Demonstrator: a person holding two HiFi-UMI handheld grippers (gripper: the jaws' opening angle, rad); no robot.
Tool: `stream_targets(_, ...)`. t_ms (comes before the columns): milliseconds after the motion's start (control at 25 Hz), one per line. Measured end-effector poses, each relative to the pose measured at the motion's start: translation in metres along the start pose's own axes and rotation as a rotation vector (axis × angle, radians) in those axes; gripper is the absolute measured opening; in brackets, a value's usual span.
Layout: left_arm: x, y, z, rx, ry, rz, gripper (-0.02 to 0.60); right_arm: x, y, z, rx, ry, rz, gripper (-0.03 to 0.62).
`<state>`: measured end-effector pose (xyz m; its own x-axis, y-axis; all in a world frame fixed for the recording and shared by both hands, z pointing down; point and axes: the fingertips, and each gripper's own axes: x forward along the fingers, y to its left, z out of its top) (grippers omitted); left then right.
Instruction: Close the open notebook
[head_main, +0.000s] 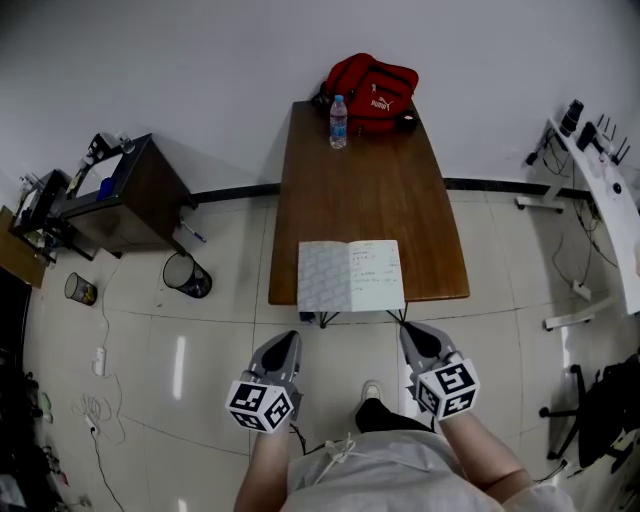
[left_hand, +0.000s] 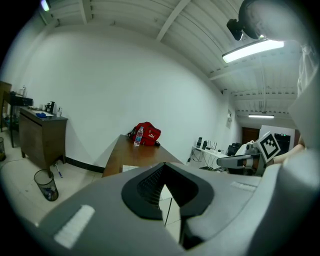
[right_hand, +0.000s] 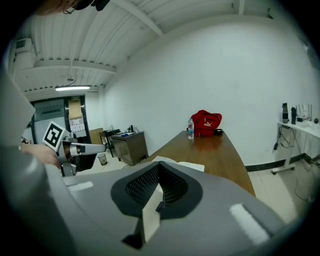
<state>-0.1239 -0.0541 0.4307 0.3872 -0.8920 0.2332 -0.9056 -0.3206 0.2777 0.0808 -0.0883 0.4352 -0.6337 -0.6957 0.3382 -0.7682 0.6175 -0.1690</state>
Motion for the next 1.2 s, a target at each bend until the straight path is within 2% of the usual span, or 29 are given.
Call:
stream_targets(240,0.060,0.005,0.015,-0.006,0.007,0.020,0.006,0.043,-0.051,0.028,-0.015,-0.002,0.033,0.006)
stream_targets(480,0.082,0.010,0.010,-0.021,0.033,0.036,0.006,0.064,-0.073,0.034,-0.006,0.006,0.054,0.006)
stream_targets(720,0.086,0.026,-0.005,-0.058,0.060,0.077,0.006,0.082,-0.073,0.022,0.009,0.049,0.094,0.006)
stream_targets(1200,0.087,0.057,-0.048,-0.135,0.145,0.083,0.006,0.114,-0.052,-0.009,0.018,0.148,0.122,0.006)
